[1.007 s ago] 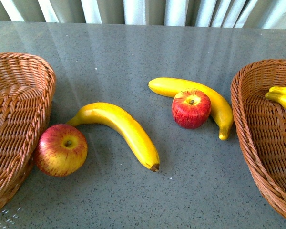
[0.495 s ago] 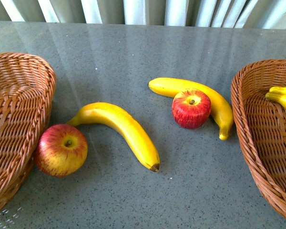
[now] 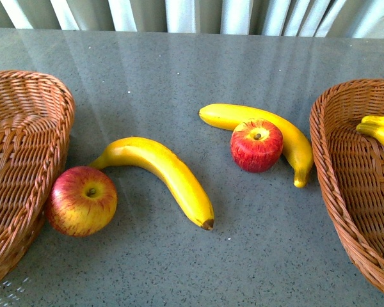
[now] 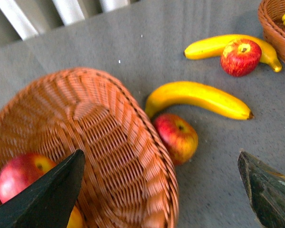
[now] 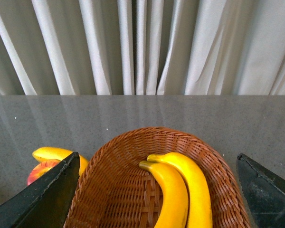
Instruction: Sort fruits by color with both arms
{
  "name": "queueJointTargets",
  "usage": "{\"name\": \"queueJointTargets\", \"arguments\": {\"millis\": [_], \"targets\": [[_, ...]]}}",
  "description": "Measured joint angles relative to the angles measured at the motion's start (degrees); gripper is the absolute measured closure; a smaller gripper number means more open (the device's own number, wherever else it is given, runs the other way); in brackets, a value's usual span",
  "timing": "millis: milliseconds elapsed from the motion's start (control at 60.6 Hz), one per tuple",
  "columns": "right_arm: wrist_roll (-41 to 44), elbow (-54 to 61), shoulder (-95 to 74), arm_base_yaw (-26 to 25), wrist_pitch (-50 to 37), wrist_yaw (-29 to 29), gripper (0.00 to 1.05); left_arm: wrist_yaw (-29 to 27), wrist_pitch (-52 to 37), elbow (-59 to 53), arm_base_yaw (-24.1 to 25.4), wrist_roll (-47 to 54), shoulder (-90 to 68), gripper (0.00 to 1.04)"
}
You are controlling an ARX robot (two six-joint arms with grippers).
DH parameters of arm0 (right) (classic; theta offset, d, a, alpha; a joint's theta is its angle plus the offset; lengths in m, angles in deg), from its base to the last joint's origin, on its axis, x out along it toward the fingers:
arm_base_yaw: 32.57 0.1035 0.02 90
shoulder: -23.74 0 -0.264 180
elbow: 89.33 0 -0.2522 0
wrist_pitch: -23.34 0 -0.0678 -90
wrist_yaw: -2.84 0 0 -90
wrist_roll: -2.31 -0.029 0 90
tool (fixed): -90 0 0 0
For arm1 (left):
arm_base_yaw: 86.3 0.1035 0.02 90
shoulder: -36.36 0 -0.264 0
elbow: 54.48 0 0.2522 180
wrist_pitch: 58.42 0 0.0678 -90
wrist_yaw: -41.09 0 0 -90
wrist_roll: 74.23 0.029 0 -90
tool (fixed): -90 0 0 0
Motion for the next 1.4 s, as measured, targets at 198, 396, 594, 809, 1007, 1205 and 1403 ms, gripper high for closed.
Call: {"name": "queueJointTargets", "arguments": {"millis": [198,396,594,809,1007,1205,1403], "targets": [[0.0,0.0,0.0,0.0,0.0,0.0,0.09,-3.8,-10.3,7.8,-6.2,5.9,-17.5,0.09],[0.0,0.0,0.0,0.0,0.0,0.0,0.09,-2.7,-10.7,12.9,-11.3,12.5,-27.6,0.09],[0.0,0.0,0.0,0.0,0.0,0.0,0.09,-3.3,-10.4,15.5,-16.3,19.8,-34.9,0.09],[0.0,0.0,0.0,0.0,0.0,0.0,0.09,-3.8,-7.5,15.7,-21.2,31.6,-40.9,0.09],[0.0,0.0,0.0,0.0,0.0,0.0,0.09,-4.6,-4.6,17.6,-21.7,39.2,-44.8,0.09],[0.0,0.0,0.0,0.0,0.0,0.0,0.09,-6.7,0.8,19.5,-21.7,48.4,-48.8,0.09],[0.0,0.0,0.0,0.0,0.0,0.0,0.09,-12.4,4.3,20.5,-21.6,58.4,-54.0,0.09]]}}
